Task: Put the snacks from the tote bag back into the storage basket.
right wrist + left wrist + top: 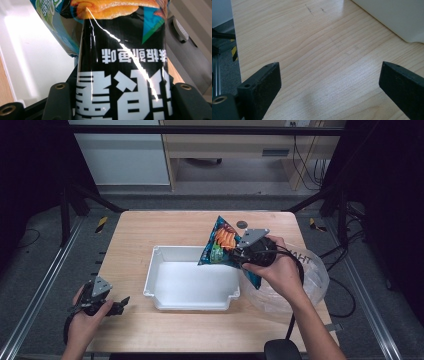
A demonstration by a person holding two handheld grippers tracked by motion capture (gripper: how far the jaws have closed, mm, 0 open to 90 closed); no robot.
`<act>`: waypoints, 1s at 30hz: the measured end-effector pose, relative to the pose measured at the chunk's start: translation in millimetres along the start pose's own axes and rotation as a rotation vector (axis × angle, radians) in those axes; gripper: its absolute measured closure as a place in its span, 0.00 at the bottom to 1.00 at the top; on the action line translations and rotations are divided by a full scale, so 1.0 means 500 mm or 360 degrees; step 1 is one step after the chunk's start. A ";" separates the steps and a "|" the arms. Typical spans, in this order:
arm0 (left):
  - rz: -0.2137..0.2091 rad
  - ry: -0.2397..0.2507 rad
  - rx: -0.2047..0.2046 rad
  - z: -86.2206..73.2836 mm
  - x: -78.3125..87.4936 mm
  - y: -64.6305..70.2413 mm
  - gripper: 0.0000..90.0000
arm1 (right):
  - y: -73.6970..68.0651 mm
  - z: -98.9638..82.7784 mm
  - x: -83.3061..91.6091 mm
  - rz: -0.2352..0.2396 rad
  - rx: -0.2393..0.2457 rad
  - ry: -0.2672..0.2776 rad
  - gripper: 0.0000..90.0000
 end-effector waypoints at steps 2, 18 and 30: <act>0.0004 0.0001 0.0003 0.000 0.001 0.000 0.04 | -0.003 0.003 -0.003 0.0005 0.0005 0.0005 0.48; -0.0036 0.0018 0.0051 -0.003 0.003 -0.001 0.04 | -0.013 0.037 -0.041 0.0037 0.0000 0.0046 0.48; -0.0006 0.0016 0.0090 -0.011 0.004 -0.009 0.04 | -0.035 0.077 -0.096 0.0122 0.0047 0.0096 0.48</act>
Point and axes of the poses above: each handheld gripper's, and its own axes: x roughly backward along the jaws, z roughly out of its top, y roughly to its right, the point moved 6 cm from there along -x, roughly forward along the jaws, and after that the axes turned 5 degrees about -x, right-handed, at the moved point
